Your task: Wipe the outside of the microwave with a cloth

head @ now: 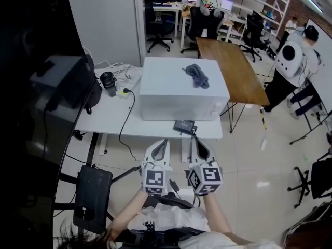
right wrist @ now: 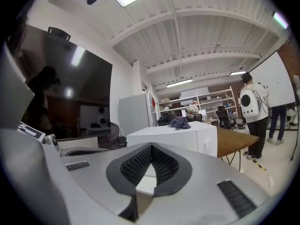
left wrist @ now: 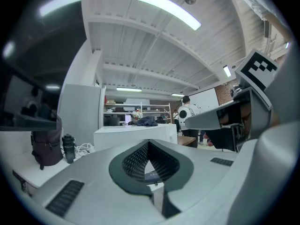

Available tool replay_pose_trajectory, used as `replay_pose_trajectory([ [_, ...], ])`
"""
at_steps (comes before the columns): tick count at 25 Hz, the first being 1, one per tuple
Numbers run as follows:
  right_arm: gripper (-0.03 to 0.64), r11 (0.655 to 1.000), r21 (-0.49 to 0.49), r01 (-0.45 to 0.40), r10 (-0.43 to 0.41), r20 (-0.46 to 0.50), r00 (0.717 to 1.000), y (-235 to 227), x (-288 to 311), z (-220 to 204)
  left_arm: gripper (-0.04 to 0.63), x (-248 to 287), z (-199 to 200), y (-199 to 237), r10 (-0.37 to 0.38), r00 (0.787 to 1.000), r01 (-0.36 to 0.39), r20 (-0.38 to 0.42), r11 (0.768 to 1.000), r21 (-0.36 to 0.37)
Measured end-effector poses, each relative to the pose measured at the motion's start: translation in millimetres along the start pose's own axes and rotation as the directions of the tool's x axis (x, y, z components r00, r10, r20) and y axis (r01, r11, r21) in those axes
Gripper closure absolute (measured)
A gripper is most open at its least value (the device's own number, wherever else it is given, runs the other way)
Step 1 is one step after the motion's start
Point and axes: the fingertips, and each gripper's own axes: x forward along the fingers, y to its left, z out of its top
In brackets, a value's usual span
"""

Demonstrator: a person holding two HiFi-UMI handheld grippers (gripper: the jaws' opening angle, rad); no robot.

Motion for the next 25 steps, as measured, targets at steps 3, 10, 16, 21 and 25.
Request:
replay_pose_trajectory([
  [3,0.618,1.000,0.018,-0.006,0.006,-0.016,1.000,-5.0,-0.2,-5.2,0.603,3.8,0.5,-4.6,-0.001,1.000,0.001,0.000,1.000,0.003],
  [10,0.618,0.999,0.000,-0.034,0.034,-0.048,0.998,0.9,-1.0,-10.7,0.603,7.0,-3.5,-9.4,-0.001,1.000,0.001,-0.015,1.000,0.002],
  [16,0.617,1.000,0.003,-0.031,0.031,-0.063,0.998,-1.9,-2.2,-17.2,0.603,4.9,-2.8,-10.9,0.001,1.000,-0.001,-0.020,1.000,0.000],
  [21,0.617,1.000,0.003,-0.031,0.031,-0.071,0.997,0.4,-2.6,-19.7,0.603,2.3,-2.5,-9.4,0.004,1.000,-0.004,-0.020,1.000,0.003],
  [25,0.618,0.999,0.007,-0.042,0.042,-0.073,0.996,6.4,-2.5,-18.6,0.603,1.6,-3.5,-7.3,0.006,1.000,-0.006,-0.019,1.000,0.002],
])
